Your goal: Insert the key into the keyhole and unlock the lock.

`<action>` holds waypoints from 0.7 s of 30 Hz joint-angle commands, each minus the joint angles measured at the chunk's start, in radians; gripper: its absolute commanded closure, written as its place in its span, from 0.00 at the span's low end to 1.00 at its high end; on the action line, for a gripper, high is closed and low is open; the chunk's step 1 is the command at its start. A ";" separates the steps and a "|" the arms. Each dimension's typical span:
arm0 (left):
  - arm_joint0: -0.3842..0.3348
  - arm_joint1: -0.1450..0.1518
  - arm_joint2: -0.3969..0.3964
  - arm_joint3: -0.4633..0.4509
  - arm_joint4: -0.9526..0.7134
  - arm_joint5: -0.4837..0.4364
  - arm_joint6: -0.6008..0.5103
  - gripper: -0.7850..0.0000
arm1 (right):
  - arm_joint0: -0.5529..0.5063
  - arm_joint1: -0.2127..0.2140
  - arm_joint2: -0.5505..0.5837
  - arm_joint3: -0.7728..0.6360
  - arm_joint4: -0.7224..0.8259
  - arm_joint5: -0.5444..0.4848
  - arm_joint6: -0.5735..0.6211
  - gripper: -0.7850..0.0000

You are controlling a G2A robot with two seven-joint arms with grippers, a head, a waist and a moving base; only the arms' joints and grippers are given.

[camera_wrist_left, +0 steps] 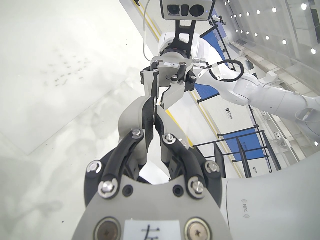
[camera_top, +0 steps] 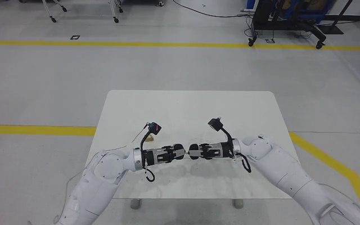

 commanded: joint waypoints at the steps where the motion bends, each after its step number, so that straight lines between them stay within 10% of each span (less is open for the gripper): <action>1: 0.001 0.000 0.001 -0.001 0.007 0.001 0.009 1.00 | 0.003 0.001 -0.006 0.001 0.001 -0.003 -0.003 1.00; 5: 0.000 0.001 0.006 -0.004 0.018 0.001 0.021 1.00 | 0.010 0.002 -0.020 0.002 0.005 -0.009 -0.009 1.00; 6: 0.002 0.001 0.007 -0.003 0.020 0.001 0.026 0.75 | 0.012 0.003 -0.022 0.004 0.008 -0.011 -0.011 1.00; 7: 0.003 0.001 0.009 -0.003 0.017 0.003 0.028 0.00 | 0.013 0.003 -0.023 0.007 0.012 -0.013 -0.013 1.00; 21: 0.017 0.007 -0.069 -0.014 0.018 -0.006 0.200 0.00 | -0.013 0.042 0.052 0.050 0.011 -0.110 -0.110 1.00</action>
